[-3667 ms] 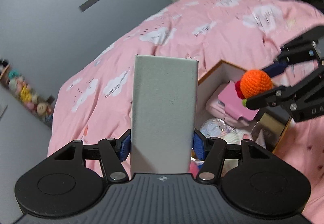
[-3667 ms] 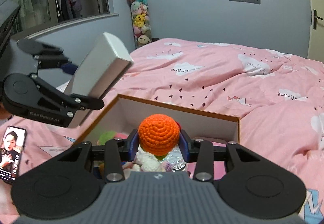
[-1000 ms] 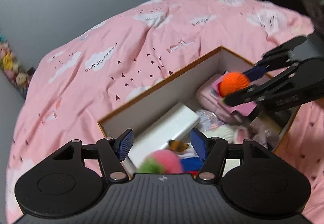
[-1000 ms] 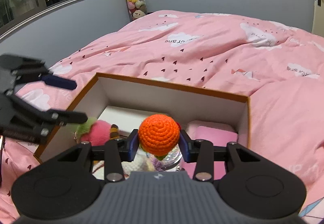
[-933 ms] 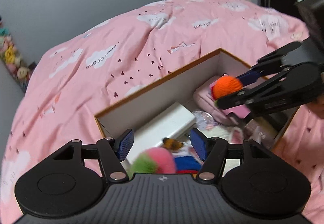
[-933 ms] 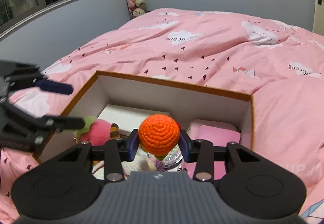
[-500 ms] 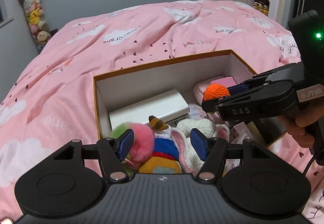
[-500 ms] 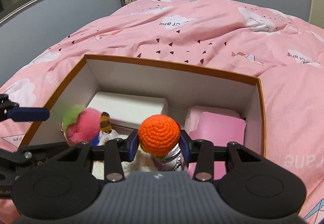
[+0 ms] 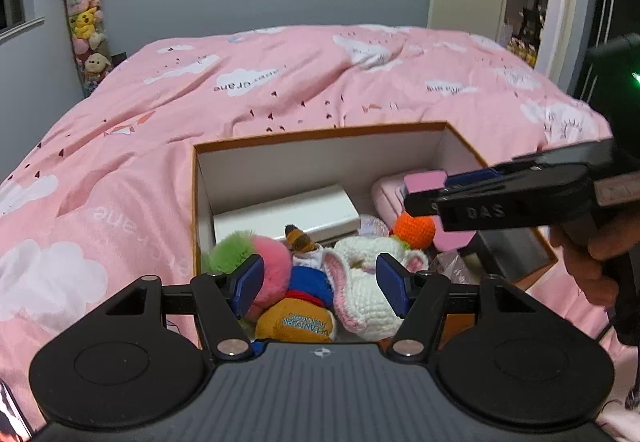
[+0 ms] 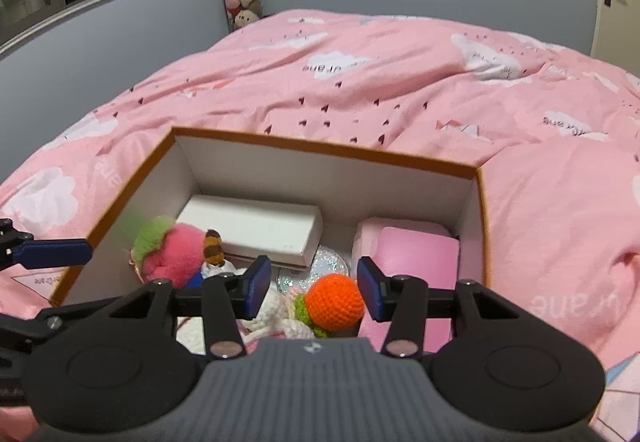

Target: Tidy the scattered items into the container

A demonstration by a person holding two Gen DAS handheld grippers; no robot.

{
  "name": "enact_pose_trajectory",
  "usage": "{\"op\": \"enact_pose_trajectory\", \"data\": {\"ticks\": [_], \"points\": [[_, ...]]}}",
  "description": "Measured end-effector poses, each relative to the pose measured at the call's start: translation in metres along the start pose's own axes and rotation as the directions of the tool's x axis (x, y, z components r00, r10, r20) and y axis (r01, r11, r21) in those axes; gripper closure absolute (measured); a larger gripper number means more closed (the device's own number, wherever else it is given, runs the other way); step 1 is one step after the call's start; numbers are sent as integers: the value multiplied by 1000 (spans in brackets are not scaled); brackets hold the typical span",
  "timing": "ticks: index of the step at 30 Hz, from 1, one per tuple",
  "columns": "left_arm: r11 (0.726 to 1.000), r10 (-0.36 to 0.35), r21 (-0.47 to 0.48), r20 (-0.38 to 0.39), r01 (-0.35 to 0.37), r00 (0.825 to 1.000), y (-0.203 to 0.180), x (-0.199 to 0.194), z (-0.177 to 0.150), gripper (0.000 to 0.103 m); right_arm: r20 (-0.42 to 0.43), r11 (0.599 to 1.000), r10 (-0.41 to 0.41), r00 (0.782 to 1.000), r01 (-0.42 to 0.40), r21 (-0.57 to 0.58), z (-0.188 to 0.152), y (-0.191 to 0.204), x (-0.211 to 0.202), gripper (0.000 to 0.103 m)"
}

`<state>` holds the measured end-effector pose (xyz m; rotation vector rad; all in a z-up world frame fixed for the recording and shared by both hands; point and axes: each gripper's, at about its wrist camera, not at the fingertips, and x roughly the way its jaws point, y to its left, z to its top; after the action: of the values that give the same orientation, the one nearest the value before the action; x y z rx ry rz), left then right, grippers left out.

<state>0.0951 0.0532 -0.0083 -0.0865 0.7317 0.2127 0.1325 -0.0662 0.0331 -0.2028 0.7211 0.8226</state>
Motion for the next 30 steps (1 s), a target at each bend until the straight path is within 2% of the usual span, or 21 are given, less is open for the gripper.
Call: {"op": "enact_pose_trajectory", "data": {"ticks": [8, 15, 19, 21, 30], "points": [[994, 21, -106, 67, -14, 998, 4, -16, 1, 30, 91, 998, -32, 995, 27, 61, -14, 9, -47, 43], [979, 37, -202, 60, -24, 998, 5, -17, -8, 30, 168, 986, -102, 980, 77, 151, -41, 19, -74, 41], [979, 54, -197, 53, -43, 997, 0, -12, -13, 30, 182, 975, -140, 973, 103, 198, -56, 21, -74, 40], [978, 66, -202, 57, -54, 996, -1, -10, -16, 30, 187, 974, -159, 969, 123, 189, -60, 23, -71, 35], [969, 140, -212, 51, -126, 989, -4, 4, -25, 27, 185, 971, -188, 965, 154, 183, -75, 25, -56, 33]]}}
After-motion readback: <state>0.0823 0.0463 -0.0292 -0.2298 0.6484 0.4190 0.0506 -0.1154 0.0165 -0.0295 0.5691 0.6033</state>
